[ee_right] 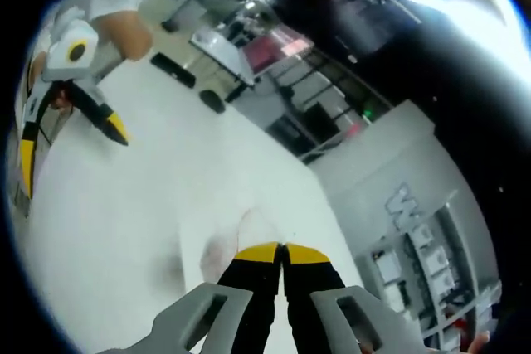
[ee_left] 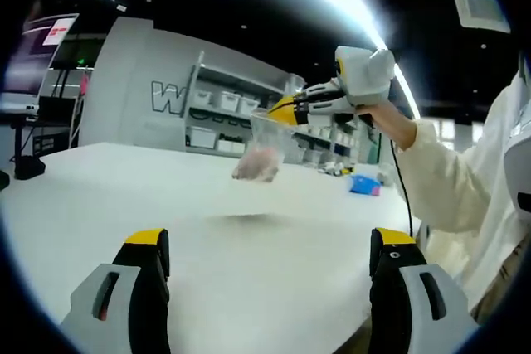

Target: Open the resealable bag by pulling the two sides of the seal apart until the entire bag opening is separated and visibly accessible.

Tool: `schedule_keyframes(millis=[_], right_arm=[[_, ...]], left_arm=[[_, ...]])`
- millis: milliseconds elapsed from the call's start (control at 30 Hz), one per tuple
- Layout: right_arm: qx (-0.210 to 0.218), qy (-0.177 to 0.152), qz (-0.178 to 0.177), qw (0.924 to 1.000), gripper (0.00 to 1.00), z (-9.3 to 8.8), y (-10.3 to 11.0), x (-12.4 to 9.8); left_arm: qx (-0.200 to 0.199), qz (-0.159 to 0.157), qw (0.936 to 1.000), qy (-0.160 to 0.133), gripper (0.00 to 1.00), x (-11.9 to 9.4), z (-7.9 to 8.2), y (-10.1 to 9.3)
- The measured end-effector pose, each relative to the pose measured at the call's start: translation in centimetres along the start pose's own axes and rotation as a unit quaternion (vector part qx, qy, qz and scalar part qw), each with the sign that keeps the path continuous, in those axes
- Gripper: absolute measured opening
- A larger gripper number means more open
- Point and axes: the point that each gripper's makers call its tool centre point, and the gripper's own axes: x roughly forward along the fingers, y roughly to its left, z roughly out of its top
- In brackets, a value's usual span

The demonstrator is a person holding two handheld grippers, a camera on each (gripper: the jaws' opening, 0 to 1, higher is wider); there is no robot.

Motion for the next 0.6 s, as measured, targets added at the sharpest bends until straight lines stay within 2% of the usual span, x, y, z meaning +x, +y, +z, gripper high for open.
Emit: schedule_keyframes(millis=[300, 600], right_arm=[[-0.017, 0.015, -0.004, 0.9997, 0.00, -0.9, -0.6, 1.6], [-0.008, 0.021, -0.010, 0.9997, 0.00, -1.8, -1.6, 2.7]], left_arm=[[0.002, 0.003, 1.0000, 0.002, 1.00, 0.0, 0.0, 0.2], [0.003, 0.004, 1.0000, 0.004, 1.00, 0.0, 0.0, 0.1]])
